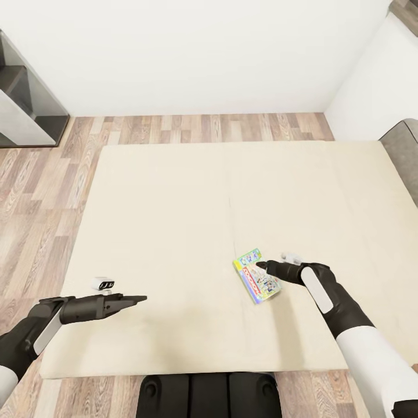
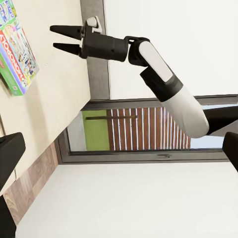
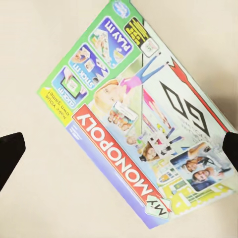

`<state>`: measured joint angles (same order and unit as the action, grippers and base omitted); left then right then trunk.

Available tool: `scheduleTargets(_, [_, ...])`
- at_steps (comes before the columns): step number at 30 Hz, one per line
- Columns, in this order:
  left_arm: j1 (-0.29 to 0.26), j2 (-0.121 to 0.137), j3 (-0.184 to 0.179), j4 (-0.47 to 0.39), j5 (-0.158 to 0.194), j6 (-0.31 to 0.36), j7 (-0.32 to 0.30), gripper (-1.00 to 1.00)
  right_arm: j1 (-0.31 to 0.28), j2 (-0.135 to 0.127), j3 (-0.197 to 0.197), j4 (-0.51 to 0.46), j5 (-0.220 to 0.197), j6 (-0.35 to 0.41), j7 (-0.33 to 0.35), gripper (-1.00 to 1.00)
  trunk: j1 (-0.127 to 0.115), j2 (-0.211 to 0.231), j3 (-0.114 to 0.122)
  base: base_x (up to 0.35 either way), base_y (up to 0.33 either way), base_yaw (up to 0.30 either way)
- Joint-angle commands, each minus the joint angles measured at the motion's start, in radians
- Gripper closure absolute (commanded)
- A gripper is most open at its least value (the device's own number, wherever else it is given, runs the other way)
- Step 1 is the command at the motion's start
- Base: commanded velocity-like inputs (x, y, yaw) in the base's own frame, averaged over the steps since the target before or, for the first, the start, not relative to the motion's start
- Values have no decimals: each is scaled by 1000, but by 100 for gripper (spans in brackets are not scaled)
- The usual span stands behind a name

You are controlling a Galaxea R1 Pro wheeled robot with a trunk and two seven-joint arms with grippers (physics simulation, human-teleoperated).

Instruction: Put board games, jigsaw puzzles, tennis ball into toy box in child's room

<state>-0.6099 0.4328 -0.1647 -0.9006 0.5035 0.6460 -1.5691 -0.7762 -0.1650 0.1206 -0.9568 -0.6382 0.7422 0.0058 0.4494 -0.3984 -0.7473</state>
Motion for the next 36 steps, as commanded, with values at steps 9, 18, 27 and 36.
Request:
scheduleTargets(9, [-1, 2, -4, 0, 6, 11, -2, -100, -27, 4, 1, 62, 7, 5, -33, -100, 1, -2, -1, 0, 0, 0])
scheduleTargets(18, [-1, 2, -4, 0, 6, 11, -2, -100, -181, 18, 8, 329, 13, -12, -89, -100, 1, -2, -1, 0, 0, 0])
scheduleTargets(27, [-1, 2, -4, 0, 5, 11, -2, -100, -253, 32, 13, 470, 16, -59, -98, -100, 1, -2, -1, 0, 0, 0])
scheduleTargets(36, [-1, 2, -4, 0, 4, 11, -2, -100, -265, 34, 14, 483, 17, -61, -99, -100, 1, -2, -1, 0, 0, 0])
